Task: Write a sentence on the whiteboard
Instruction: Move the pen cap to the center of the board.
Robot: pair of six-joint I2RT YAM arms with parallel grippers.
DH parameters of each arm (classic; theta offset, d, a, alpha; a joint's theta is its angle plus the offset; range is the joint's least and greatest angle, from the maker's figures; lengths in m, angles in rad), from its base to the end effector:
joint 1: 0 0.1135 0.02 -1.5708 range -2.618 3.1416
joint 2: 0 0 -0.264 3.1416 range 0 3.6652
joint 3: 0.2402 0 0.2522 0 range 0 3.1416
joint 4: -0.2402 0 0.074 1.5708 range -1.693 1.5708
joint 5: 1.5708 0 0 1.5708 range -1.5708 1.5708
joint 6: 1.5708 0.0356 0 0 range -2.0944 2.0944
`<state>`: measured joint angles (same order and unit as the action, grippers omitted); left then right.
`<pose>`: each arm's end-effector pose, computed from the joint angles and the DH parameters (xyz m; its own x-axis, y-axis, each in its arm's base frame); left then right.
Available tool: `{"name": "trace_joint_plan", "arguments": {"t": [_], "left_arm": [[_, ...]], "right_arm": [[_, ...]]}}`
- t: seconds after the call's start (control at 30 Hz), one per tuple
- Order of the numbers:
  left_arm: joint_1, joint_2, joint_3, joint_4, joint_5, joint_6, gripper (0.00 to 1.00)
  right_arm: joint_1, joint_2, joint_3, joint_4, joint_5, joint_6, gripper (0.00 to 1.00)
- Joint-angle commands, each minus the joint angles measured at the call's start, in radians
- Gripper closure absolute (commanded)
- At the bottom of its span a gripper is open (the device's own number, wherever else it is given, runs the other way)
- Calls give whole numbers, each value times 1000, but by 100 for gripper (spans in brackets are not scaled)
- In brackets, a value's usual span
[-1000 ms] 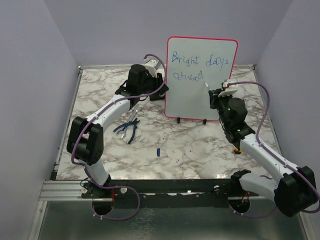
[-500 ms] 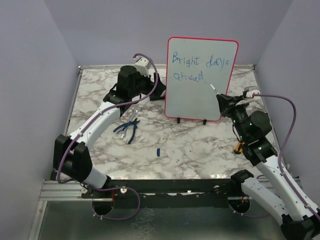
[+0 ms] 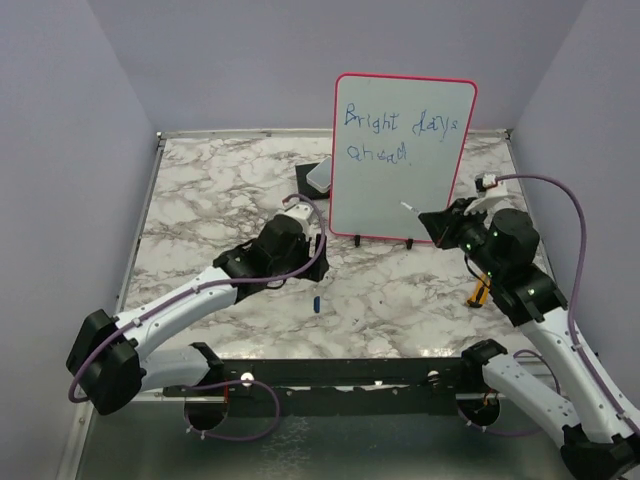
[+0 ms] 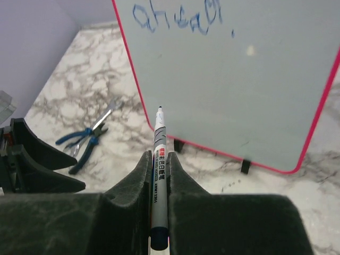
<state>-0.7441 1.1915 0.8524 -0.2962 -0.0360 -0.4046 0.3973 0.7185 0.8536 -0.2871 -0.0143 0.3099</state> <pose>0.1932 -0.1761 0.2688 -0.6594 0.0723 -0.7483 0.4308 0.8521 -0.2972 0.1513 0.0640 0.3631 -0.2549 0.2237 -0.9407 -0.3383 0.8908 0.3035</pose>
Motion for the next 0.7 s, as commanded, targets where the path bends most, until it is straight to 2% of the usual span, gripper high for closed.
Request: {"name": "trace_joint_plan", "arguments": {"t": [0.0,0.13,0.3,0.43,0.67], "left_arm": [[-97,-60,-97,-67,-116,-184,24],[-169,-49,-154,-66,-150,-270,26],[-225,41,-162,-61,-175,-326,32],[-237,117,-154,-60,-158,-352,35],[-239,158,-184,-25,-120,-385,36]], "right_arm": [[-1,59,-71,-115,-162,95,99],[0,65,-132,-89,-201,122,99],[-1,65,-157,-68,-218,129,99],[-1,70,-164,-63,-217,124,99],[0,52,-193,-49,-213,123,99]]}}
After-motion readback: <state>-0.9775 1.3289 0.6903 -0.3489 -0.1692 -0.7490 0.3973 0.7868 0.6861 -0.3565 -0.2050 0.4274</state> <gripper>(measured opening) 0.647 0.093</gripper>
